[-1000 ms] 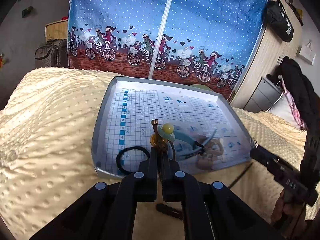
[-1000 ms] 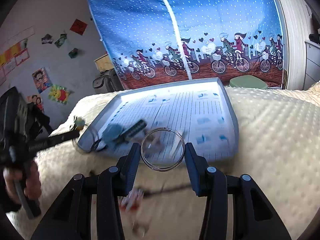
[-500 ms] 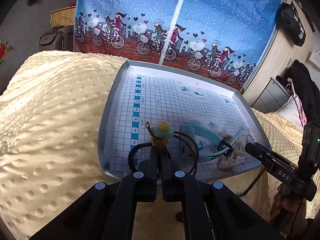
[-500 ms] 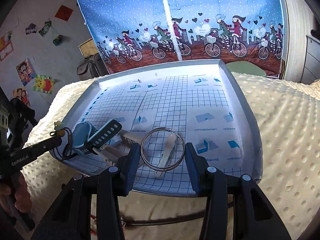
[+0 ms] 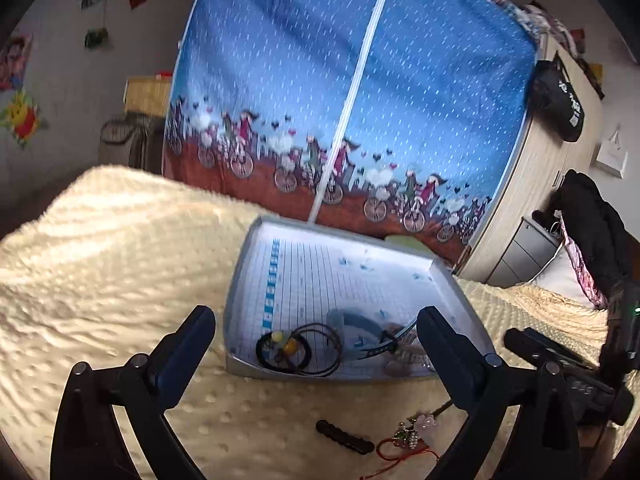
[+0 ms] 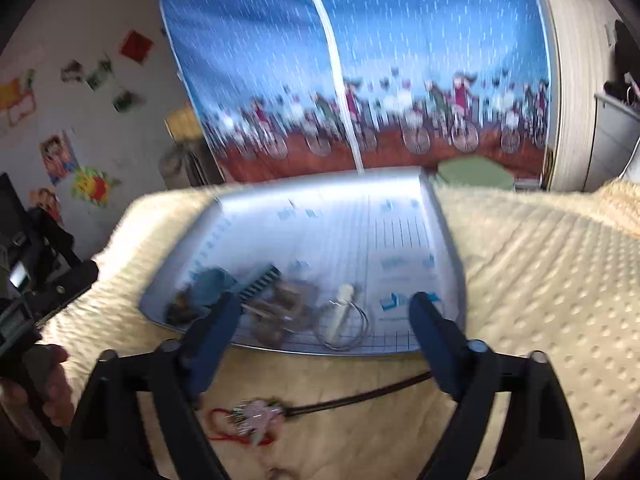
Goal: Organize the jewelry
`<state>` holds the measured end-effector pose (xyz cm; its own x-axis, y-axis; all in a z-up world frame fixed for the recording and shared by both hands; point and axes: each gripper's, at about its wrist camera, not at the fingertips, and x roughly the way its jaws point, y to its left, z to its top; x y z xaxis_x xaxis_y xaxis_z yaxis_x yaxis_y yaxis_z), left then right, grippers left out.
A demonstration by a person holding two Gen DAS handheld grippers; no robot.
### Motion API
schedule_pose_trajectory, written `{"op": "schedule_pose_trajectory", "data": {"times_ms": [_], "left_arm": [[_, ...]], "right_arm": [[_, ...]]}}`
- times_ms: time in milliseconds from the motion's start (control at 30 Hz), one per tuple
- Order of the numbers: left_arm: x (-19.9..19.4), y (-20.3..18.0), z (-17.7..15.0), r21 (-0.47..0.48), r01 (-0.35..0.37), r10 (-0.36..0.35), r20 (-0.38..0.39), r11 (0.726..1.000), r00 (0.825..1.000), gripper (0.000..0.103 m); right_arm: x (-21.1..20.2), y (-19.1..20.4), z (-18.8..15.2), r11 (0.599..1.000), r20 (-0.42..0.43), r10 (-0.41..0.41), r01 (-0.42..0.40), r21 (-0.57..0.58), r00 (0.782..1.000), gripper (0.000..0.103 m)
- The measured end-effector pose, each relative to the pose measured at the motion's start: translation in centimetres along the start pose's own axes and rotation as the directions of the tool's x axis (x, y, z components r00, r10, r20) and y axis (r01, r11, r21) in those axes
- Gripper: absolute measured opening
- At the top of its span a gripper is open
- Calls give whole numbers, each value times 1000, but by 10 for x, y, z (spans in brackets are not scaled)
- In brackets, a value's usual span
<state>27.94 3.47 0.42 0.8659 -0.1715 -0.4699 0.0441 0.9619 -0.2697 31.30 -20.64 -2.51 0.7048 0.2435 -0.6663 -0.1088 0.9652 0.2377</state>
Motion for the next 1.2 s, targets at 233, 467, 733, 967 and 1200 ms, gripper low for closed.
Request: {"op": "schedule_pose_trajectory", "data": {"times_ms": [233,467,733,967,1200], "left_arm": [[-85,-23,9,91,-22,11,117,996,993,103],[-165,-41,0,177,-30,4,149,984,989,103],[-242,-42,-7,226,33,-60,116,974,991,103],[-288,-39,-16,334,74,-87,23,940,996,103],[-315,-39,-12,394,83,-64,-60,915,996,103]], "right_arm": [[-101,21,-6,998,173,36,-26,-62,984,102],[-190,44,-18,996,246,34,-11,-93,969,102],[-275,69,-40,996,238,8,15,-93,971,102],[-322,83,-65,999,96,52,-52,-6,994,102],[-316,85,-80,998,-125,22,-16,55,992,102]]}}
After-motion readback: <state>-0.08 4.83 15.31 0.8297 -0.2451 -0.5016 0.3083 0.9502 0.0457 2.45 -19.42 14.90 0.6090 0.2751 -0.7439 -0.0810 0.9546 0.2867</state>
